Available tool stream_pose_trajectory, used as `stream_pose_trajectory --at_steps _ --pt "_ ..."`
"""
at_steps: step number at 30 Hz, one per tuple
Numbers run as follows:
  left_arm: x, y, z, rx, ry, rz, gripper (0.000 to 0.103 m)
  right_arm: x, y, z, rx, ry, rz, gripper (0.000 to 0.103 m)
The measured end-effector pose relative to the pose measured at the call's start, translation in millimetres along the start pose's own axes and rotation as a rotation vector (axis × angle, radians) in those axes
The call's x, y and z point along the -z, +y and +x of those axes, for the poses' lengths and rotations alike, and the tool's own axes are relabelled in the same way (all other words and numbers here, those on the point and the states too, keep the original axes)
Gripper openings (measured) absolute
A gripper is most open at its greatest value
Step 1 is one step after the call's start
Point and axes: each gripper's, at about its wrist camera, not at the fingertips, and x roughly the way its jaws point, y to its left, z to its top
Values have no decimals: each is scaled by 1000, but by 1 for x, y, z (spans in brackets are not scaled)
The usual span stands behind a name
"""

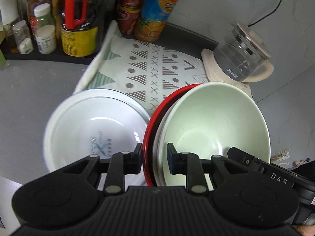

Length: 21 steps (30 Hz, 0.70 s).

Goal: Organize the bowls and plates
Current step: 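Lift the red bowl with nested green bowls over the plate stack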

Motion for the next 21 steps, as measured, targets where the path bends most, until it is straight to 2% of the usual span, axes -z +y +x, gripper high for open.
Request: stream_pose_trajectory --at_steps 9,21 --pt "-14 40 -10 3 6 16 23 5 45 14 4 -12 23 28" --pt "-27 86 -5 9 51 62 23 18 86 40 26 -16 91 28"
